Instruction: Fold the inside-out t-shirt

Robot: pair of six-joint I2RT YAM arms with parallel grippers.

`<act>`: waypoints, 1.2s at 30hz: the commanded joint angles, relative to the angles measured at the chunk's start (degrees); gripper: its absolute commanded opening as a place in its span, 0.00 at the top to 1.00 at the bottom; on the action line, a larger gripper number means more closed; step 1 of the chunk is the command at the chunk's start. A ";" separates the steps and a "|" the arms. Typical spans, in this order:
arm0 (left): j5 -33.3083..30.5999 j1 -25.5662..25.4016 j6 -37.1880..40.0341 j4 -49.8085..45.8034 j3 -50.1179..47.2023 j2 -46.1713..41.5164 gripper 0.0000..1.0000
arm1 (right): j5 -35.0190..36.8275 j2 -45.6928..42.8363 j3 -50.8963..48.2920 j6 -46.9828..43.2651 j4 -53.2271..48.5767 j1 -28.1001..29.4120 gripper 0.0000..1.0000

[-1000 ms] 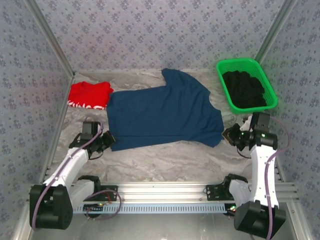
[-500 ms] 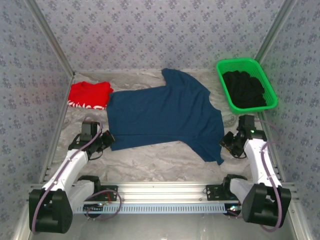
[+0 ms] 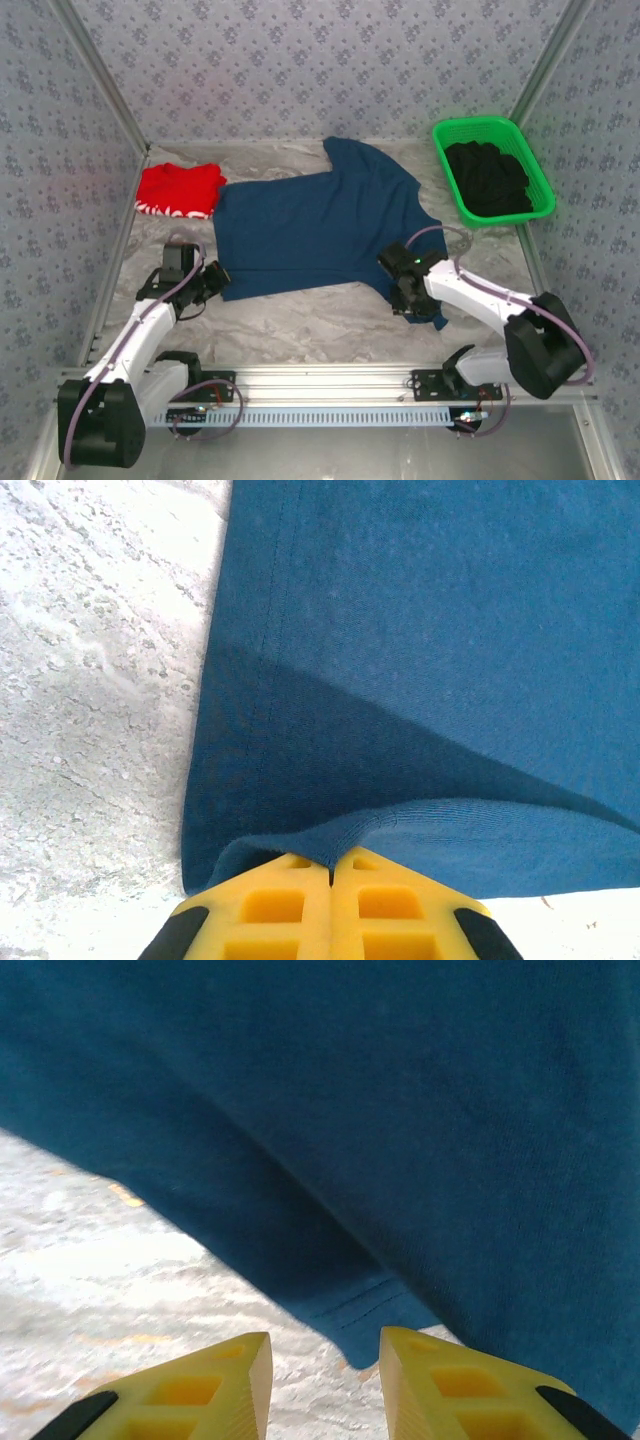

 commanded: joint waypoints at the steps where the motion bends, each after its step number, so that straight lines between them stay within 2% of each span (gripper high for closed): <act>1: 0.72 -0.27 1.25 0.51 0.39 0.24 1.00 | 2.33 1.93 -1.05 0.95 1.69 -0.39 0.64; 11: 0.53 -0.26 1.43 0.60 0.31 0.20 1.00 | -3.55 5.59 -4.86 1.55 7.30 0.49 0.66; 13: 0.53 -0.28 1.44 0.60 0.37 0.30 1.00 | -4.65 6.00 -4.37 0.99 6.33 0.31 0.75; 15: 0.61 -0.29 1.47 0.54 0.48 0.28 1.00 | -4.84 5.85 -3.29 -0.09 5.79 0.35 0.88; 17: 0.48 -0.26 1.52 0.50 0.57 0.34 1.00 | -7.42 4.42 -2.31 -1.52 4.84 0.69 0.94; 24: 0.26 -0.26 1.54 -0.36 0.70 0.19 1.00 | -22.73 -3.77 -2.68 -4.52 2.59 0.62 0.97; 29: 0.06 -0.28 1.60 -0.54 0.83 0.10 1.00 | -29.37 -3.62 -5.05 -4.23 6.74 -0.43 0.95; 33: 0.17 -0.26 1.52 -0.80 0.97 0.11 1.00 | -28.46 -0.99 -4.05 -6.43 4.88 -1.28 0.77; 36: -0.25 -0.30 1.56 -0.97 0.83 -0.29 1.00 | -28.20 -2.75 -1.27 -8.08 3.56 -1.49 0.69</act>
